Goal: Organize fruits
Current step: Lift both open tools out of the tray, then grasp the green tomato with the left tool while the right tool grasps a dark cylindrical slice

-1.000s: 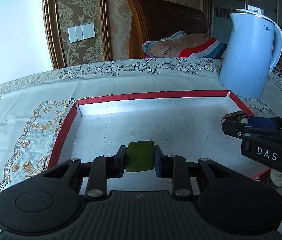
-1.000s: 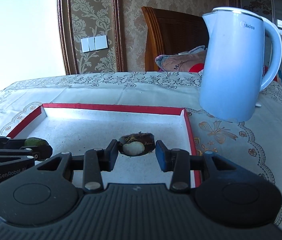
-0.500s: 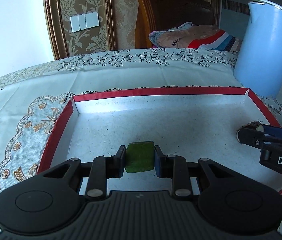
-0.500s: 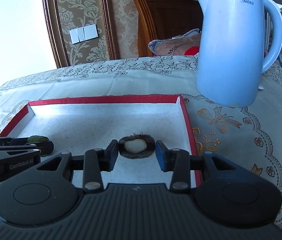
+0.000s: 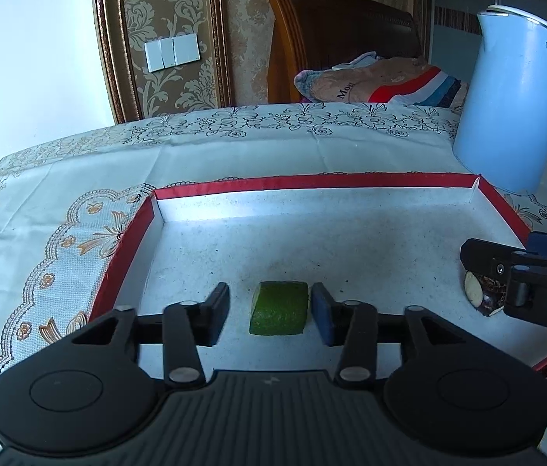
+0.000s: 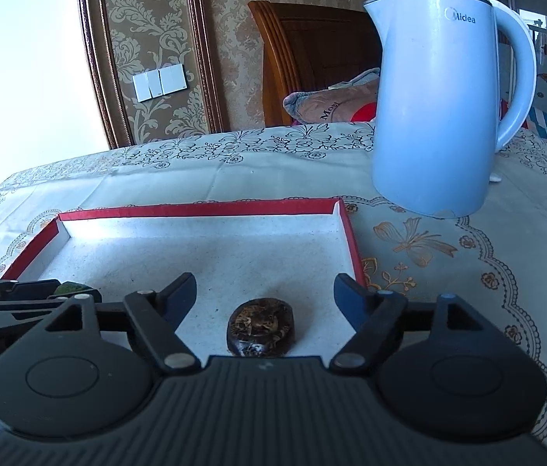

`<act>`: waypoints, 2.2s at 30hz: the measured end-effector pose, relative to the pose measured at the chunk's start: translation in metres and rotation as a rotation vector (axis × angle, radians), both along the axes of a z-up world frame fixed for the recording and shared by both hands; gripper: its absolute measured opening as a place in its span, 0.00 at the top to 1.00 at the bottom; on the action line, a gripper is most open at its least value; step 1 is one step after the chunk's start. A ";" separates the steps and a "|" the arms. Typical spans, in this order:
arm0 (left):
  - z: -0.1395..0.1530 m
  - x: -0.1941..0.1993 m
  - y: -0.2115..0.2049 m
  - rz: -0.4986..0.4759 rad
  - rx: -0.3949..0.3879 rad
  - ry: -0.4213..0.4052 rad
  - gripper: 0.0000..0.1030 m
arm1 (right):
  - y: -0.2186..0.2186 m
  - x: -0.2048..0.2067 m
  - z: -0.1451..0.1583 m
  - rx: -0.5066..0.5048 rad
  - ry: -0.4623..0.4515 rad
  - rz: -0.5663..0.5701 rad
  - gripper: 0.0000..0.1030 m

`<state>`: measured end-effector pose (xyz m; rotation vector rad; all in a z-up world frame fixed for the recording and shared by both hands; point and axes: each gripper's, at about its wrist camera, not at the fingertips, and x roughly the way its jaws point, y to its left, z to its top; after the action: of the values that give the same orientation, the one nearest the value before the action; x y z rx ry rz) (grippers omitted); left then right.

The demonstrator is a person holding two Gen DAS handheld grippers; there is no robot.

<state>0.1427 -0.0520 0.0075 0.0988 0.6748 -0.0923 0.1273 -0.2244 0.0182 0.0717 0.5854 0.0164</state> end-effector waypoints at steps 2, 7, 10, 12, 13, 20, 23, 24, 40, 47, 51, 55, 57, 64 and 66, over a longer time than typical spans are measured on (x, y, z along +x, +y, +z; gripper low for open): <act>0.005 -0.010 -0.001 0.010 0.021 -0.065 0.30 | -0.001 -0.003 0.001 0.006 -0.008 0.000 0.21; 0.014 -0.031 -0.004 0.005 0.039 -0.144 0.23 | -0.002 -0.011 0.002 0.013 -0.033 -0.008 0.12; 0.011 -0.041 -0.003 0.000 0.027 -0.130 0.22 | -0.002 -0.015 0.001 0.017 -0.037 -0.013 0.08; 0.009 -0.047 -0.004 -0.002 0.029 -0.131 0.22 | -0.002 -0.018 0.001 0.018 -0.043 -0.010 0.08; 0.009 -0.051 -0.004 -0.003 0.031 -0.136 0.22 | -0.002 -0.021 0.002 0.018 -0.051 -0.009 0.08; 0.005 -0.078 0.011 0.005 -0.001 -0.138 0.22 | -0.009 -0.049 0.002 0.017 -0.097 -0.035 0.03; 0.003 -0.086 0.020 0.013 -0.034 -0.122 0.22 | -0.013 -0.060 0.001 0.025 -0.106 -0.048 0.02; 0.003 -0.088 0.023 0.017 -0.045 -0.118 0.22 | -0.014 -0.064 0.001 0.024 -0.113 -0.052 0.02; -0.008 -0.139 0.081 0.063 -0.115 -0.108 0.22 | -0.023 -0.115 -0.001 0.005 -0.190 -0.097 0.00; -0.016 -0.141 0.067 -0.023 -0.071 -0.056 0.22 | -0.026 -0.120 -0.002 0.008 -0.188 -0.110 0.00; -0.021 -0.137 0.064 -0.014 -0.047 -0.024 0.22 | -0.029 -0.123 -0.002 0.013 -0.186 -0.128 0.00; -0.024 -0.134 0.064 -0.009 -0.044 0.002 0.22 | -0.037 -0.134 -0.004 0.027 -0.173 -0.148 0.00; -0.024 -0.134 0.063 -0.014 -0.036 0.000 0.22 | -0.044 -0.143 -0.007 0.051 -0.164 -0.151 0.00; -0.024 -0.133 0.064 -0.013 -0.046 0.002 0.22 | -0.067 -0.173 -0.017 0.110 -0.130 -0.167 0.00; -0.024 -0.133 0.065 -0.011 -0.050 0.001 0.24 | -0.070 -0.175 -0.019 0.113 -0.121 -0.172 0.00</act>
<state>0.0099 0.0126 -0.0165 0.0543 0.6721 -0.1193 -0.0474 -0.2941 -0.0004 0.2288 0.4552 -0.1125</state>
